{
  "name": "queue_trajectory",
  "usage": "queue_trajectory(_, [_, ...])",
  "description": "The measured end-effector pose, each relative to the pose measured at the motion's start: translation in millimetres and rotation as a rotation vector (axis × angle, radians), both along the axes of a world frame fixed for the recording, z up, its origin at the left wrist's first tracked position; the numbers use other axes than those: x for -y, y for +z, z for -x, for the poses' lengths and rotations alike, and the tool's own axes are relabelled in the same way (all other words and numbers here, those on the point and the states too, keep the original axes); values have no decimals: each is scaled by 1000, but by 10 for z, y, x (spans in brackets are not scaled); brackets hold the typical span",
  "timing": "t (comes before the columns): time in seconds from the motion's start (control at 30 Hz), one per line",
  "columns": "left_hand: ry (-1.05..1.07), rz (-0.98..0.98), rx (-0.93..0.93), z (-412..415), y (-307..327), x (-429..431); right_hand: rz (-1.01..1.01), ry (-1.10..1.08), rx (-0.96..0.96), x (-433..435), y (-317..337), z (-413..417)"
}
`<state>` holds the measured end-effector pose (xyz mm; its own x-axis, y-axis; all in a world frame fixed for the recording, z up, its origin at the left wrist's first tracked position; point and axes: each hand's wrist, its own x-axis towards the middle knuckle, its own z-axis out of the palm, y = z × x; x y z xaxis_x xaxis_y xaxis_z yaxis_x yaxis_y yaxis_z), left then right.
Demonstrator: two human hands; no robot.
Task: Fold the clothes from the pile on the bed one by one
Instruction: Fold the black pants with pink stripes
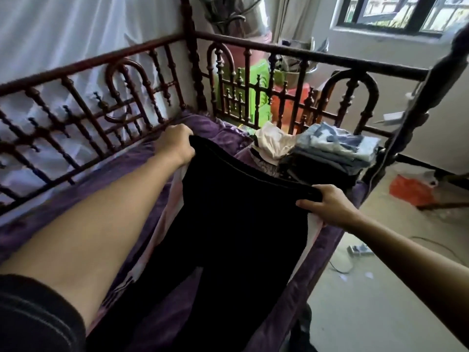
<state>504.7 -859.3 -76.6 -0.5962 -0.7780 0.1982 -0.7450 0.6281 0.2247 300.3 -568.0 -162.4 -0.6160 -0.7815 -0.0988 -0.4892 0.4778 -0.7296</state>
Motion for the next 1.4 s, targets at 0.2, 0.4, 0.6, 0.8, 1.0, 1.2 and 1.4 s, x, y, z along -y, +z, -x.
queue_trajectory(0.2, [96, -219, 34, 1288, -1307, 249, -264, -84, 29, 393, -1417, 1206])
queue_trajectory(0.4, [178, -431, -46, 2427, -2547, 327, -500, -115, 134, 563, -2604, 2059])
queue_trajectory(0.6, [244, -522, -36, 2636, -3153, 424, -754, 39, 134, 646, -3091, 2329])
queue_trajectory(0.8, [389, -604, 67, 1531, -3316, -184, -624, 367, -261, 791, -2947, 2097])
queue_trajectory(1.0, [372, -838, 437, 382, -3928, -1739, -846, 1107, -388, 822, -3327, 1536])
queue_trajectory(1.2, [416, -863, 727, -171, -4615, -2530, -965, 1104, -727, 518, -3835, 1481])
queue_trajectory(1.4, [473, -666, 660, -327, -5011, -2718, -1003, 1124, -721, 459, -4024, 1548])
